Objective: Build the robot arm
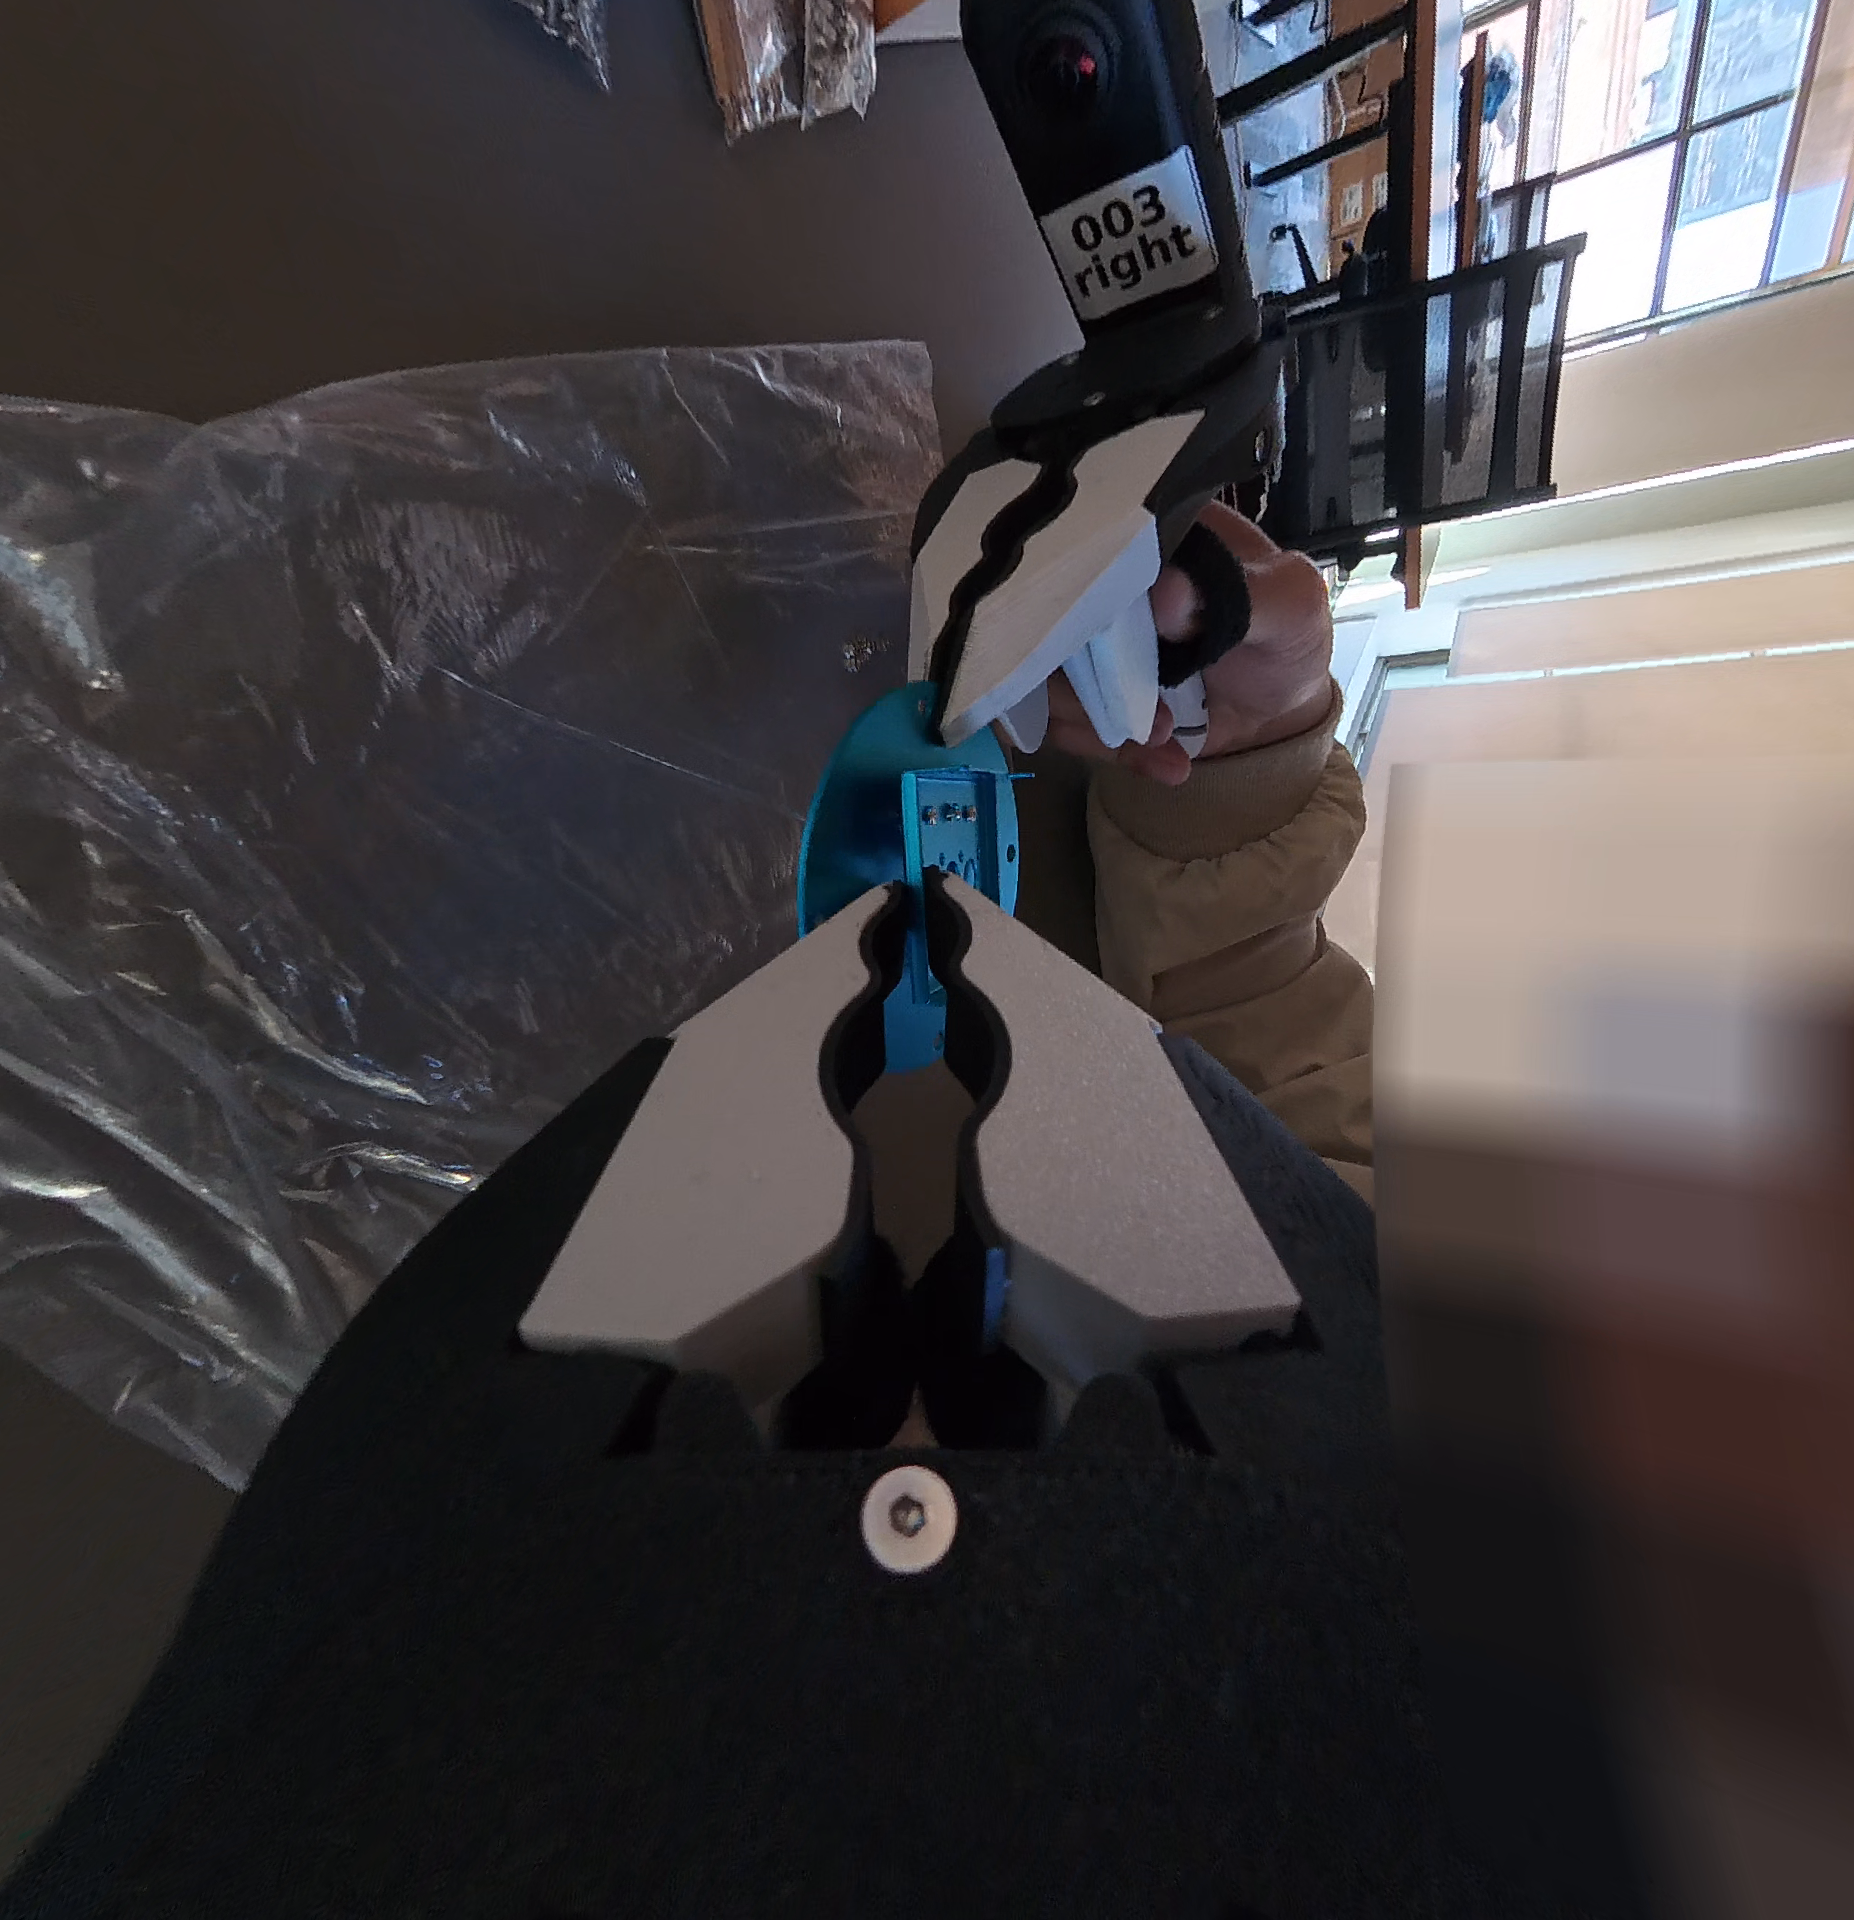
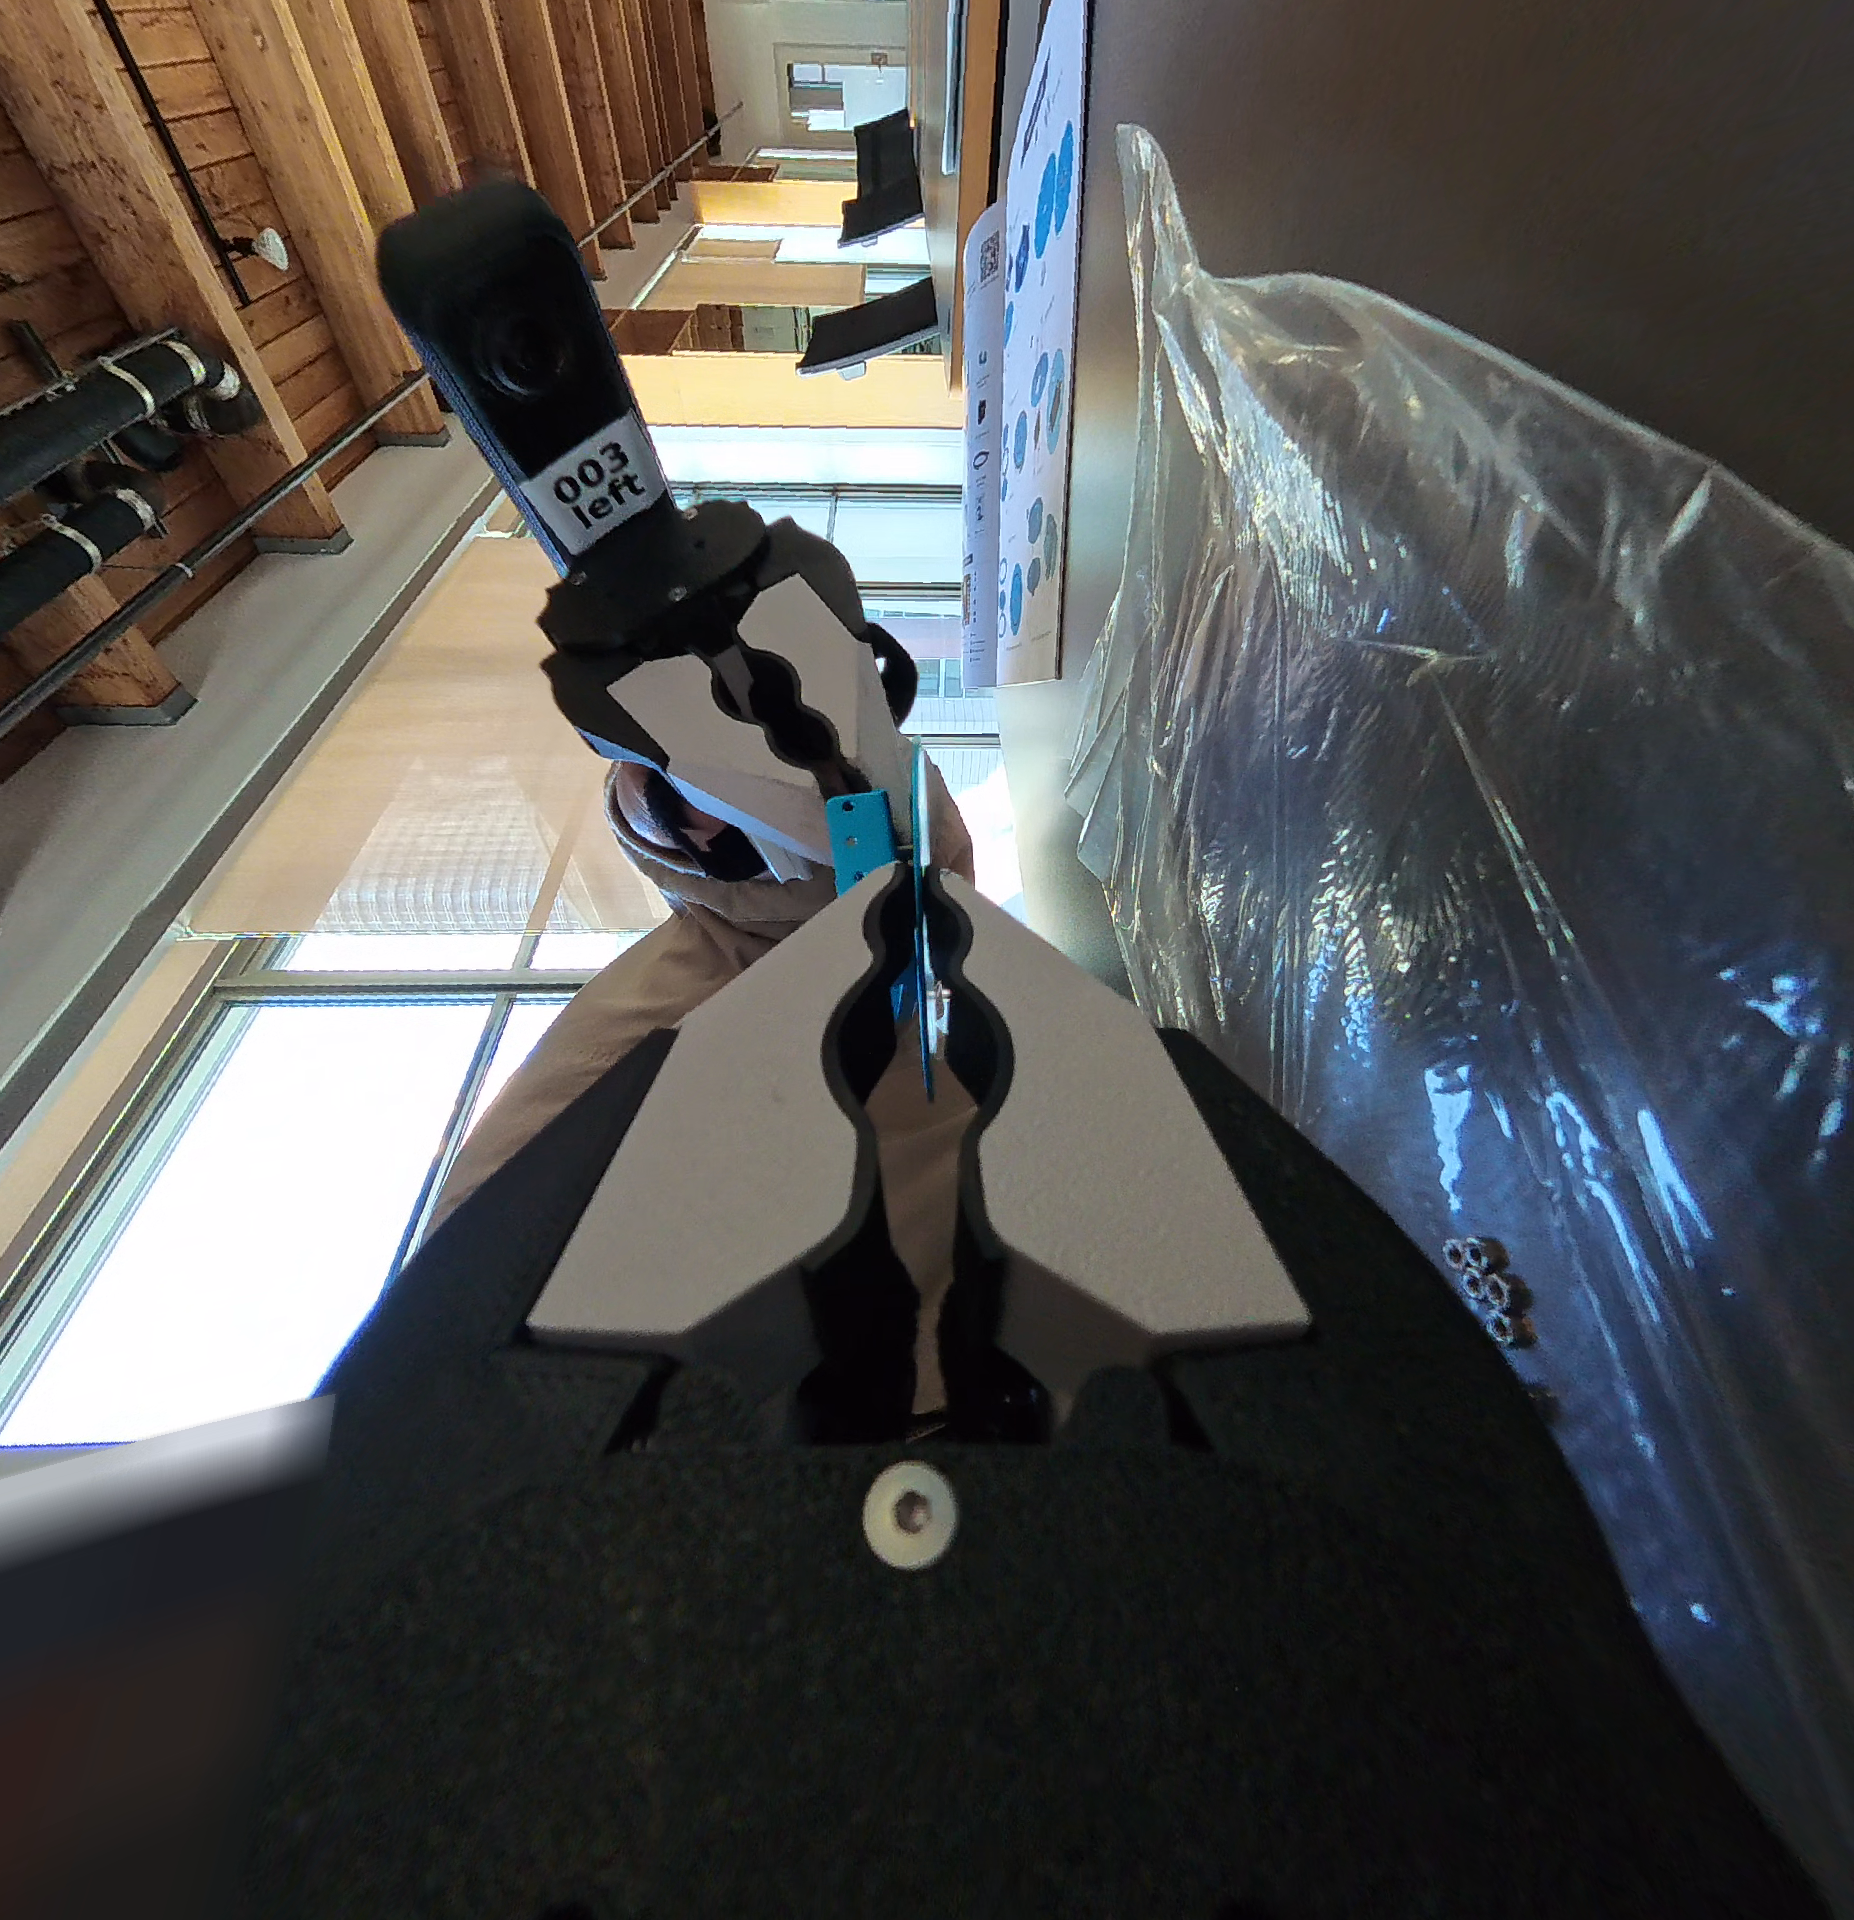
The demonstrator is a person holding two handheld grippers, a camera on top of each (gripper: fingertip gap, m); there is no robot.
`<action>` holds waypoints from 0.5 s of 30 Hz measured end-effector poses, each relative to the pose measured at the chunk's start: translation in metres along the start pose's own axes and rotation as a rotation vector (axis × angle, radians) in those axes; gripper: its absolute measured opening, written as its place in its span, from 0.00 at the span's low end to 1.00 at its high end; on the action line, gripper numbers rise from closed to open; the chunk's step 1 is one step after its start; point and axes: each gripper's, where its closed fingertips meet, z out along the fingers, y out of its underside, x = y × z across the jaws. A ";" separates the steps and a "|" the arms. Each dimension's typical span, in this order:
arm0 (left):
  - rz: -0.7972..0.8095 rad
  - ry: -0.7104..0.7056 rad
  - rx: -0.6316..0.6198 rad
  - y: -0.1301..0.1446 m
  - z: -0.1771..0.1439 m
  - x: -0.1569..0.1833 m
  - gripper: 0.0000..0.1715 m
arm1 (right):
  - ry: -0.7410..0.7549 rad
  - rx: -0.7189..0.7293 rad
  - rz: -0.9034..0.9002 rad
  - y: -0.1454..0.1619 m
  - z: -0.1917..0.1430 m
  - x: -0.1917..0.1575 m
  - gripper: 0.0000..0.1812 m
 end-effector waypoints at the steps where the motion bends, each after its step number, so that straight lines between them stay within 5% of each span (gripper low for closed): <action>1: 0.001 0.000 0.001 0.000 0.000 0.000 0.01 | 0.000 0.001 0.001 0.000 0.000 0.000 0.00; 15: 0.032 -0.017 0.022 0.000 0.000 0.000 0.01 | -0.003 0.003 0.001 -0.001 -0.001 0.000 0.00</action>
